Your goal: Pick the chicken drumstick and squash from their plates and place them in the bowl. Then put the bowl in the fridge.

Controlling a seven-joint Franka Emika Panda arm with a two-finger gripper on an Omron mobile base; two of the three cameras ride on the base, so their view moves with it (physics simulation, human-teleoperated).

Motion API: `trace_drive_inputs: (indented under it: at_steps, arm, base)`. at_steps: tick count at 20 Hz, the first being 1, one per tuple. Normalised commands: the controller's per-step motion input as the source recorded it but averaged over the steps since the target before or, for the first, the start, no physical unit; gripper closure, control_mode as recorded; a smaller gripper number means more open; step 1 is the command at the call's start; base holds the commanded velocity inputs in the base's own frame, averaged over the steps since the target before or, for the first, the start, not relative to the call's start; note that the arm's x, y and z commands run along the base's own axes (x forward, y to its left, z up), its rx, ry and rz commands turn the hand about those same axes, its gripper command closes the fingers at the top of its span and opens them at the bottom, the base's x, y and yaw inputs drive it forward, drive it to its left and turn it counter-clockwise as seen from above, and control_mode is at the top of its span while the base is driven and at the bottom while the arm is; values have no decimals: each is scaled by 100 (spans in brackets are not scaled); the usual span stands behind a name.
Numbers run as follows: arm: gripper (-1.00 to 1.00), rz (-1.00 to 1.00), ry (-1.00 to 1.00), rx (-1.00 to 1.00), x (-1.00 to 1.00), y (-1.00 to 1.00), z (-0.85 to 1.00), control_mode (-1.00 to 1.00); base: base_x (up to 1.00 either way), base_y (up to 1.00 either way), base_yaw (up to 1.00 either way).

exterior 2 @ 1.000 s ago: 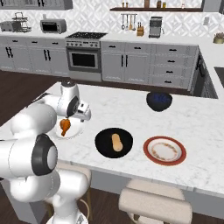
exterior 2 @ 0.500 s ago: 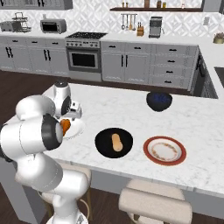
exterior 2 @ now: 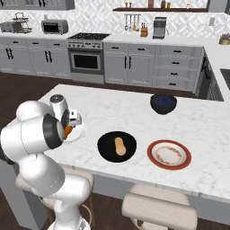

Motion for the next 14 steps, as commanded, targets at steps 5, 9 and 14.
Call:
trace_drive_inputs:
  at_steps: [5, 9, 14]
  arm:
    - [-100, 7, -14, -6, 3, 1, -33, -100]
    - [-100, 0, -3, 1, 3, 0, -6, -100]
    - [-100, 0, 22, 1, 15, 12, -1, -100]
  base:
    - [0, 0, 0]
    - [0, 0, 0]
    - [0, 0, 0]
